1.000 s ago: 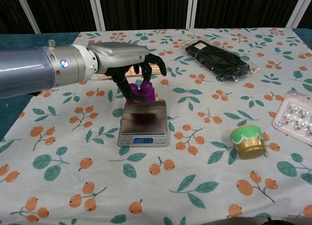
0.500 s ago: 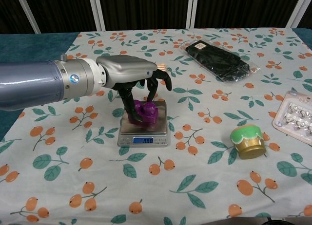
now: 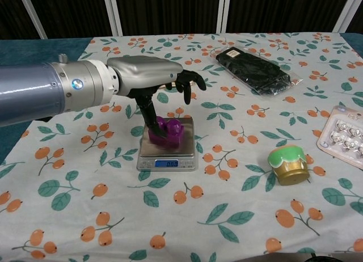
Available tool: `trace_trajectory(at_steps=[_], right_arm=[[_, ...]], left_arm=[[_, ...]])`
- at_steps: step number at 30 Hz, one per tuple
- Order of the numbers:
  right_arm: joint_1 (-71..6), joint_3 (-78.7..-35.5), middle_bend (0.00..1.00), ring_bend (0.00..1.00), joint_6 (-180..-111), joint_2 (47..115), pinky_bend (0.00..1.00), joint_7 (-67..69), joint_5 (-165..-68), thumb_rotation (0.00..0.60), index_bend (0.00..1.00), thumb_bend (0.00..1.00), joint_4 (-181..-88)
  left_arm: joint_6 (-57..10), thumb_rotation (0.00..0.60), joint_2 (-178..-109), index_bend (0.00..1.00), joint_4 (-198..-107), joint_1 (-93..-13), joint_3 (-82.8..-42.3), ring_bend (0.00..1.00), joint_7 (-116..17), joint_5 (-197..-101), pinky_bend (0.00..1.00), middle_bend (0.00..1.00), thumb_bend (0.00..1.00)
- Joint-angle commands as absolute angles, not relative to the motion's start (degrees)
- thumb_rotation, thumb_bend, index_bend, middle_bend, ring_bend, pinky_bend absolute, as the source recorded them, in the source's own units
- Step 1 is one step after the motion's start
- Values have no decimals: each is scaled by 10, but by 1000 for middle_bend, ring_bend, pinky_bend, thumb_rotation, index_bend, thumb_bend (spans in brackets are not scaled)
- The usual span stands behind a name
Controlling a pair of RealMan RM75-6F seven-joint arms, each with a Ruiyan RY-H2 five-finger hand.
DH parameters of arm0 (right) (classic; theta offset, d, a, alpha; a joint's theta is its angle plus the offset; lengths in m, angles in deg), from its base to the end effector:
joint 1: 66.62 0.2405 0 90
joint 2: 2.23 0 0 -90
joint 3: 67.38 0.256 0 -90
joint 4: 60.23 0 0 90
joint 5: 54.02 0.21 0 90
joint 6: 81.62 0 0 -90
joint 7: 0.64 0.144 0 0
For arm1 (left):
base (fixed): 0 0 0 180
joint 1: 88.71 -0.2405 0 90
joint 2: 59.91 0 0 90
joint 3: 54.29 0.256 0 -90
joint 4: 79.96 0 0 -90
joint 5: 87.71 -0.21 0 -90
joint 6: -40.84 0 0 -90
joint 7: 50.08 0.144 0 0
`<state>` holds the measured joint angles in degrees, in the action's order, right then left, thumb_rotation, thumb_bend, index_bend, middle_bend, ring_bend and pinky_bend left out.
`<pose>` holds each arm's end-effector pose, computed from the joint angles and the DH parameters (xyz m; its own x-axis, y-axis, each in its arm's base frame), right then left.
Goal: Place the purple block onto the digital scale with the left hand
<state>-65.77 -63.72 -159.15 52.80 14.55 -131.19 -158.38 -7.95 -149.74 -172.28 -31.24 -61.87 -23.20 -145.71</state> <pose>-0.3388 -0.1574 0.1937 0.1614 -0.0855 0.9832 -0.9569 0.2302 0.1771 -0.0514 0.3253 -0.0507 0.5671 0.3059 0.7647 0.7158 -0.6423 -0.2739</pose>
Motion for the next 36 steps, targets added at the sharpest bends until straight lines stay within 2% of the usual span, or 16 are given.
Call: trace_trajectory(at_steps=[1,6,11,15,18,24,28,36], right_arm=[[-658,-636,0,131,-1593,529,182,142,-1312,600,0,76,-1583],[-658,-636,0,131,-1597,531,182,134,-1312,600,0,76,-1582],[-659,-635,0,131,-1605,534,182,120,-1316,600,0,75,-1580],[-661,-637,0,131,-1614,537,182,110,-1325,600,0,76,-1579],[-662,-640,0,131,-1620,538,182,107,-1338,600,0,76,-1576],[-663,-643,0,129,-1625,538,182,107,-1348,600,0,73,-1572],[-664,-643,0,128,-1633,538,182,109,-1356,600,0,73,-1570],[-664,-644,0,128,-1633,539,181,118,-1360,600,0,70,-1564]], left_arm=[[-110,600,-1450,131,-1781,-334,-620,122,-245,-1485,157,239,19],[-178,600,-1379,131,-1860,-381,-604,99,-263,-1553,145,214,19],[-260,600,-1282,135,-1944,-461,-557,96,-317,-1641,144,211,20],[-355,600,-1229,121,-1949,-541,-512,96,-353,-1712,101,209,20],[-412,600,-1206,92,-1925,-603,-479,72,-353,-1722,61,199,21],[-487,600,-1218,78,-1874,-694,-457,62,-333,-1702,50,184,24],[-496,600,-1231,76,-1847,-727,-452,62,-379,-1698,49,180,25],[-500,600,-1262,72,-1778,-763,-477,38,-455,-1677,38,166,25]])
